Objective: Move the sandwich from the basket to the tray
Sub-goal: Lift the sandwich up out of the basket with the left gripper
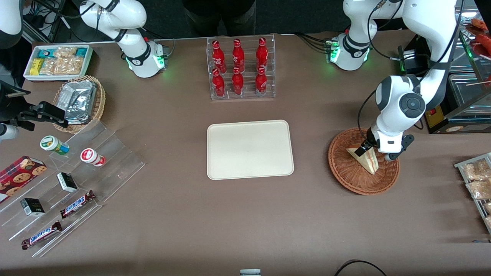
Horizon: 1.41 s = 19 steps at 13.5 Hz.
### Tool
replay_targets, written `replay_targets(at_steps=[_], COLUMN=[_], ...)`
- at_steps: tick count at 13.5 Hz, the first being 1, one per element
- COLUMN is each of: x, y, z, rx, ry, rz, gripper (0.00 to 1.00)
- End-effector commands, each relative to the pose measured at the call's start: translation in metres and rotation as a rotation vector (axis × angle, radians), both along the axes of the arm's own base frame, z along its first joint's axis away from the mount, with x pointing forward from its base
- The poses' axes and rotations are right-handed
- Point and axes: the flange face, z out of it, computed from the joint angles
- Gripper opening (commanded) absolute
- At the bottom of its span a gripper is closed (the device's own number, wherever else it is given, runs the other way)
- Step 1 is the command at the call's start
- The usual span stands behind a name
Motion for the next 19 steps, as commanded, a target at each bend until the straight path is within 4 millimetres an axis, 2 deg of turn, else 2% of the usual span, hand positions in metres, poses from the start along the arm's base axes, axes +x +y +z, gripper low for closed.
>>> replay_targets(at_steps=[1, 2, 3, 4, 5, 6, 8, 9, 12, 13, 14, 15, 16, 17, 19], x=[0.002, 0.003, 0.003, 0.003, 0.004, 0.005, 0.011, 0.013, 0.032, 0.035, 0.039, 0.037, 0.035, 0.032, 0.027], y=[0.002, 0.004, 0.005, 0.005, 0.005, 0.006, 0.007, 0.006, -0.010, -0.036, -0.059, -0.090, -0.113, -0.148, -0.210], z=[-0.003, -0.002, -0.002, -0.003, -0.001, 0.001, 0.019, 0.033, 0.107, 0.130, 0.147, 0.160, 0.169, 0.174, 0.174], rx=[-0.006, -0.006, -0.006, -0.006, -0.005, -0.005, -0.005, 0.001, 0.033, 0.037, 0.038, 0.037, 0.035, 0.029, 0.023], ry=[-0.017, -0.020, -0.020, -0.019, -0.019, -0.019, -0.039, -0.010, 0.111, 0.127, 0.126, 0.122, 0.115, 0.100, 0.086], rz=[0.023, 0.028, 0.029, 0.028, 0.028, 0.030, 0.027, 0.020, -0.010, -0.052, -0.086, -0.128, -0.165, -0.219, -0.310], gripper=[0.64, 0.39, 0.18, 0.05, 0.00, 0.00, 0.00, 0.00, 0.00, 0.00, 0.00, 0.00, 0.00, 0.00, 0.00])
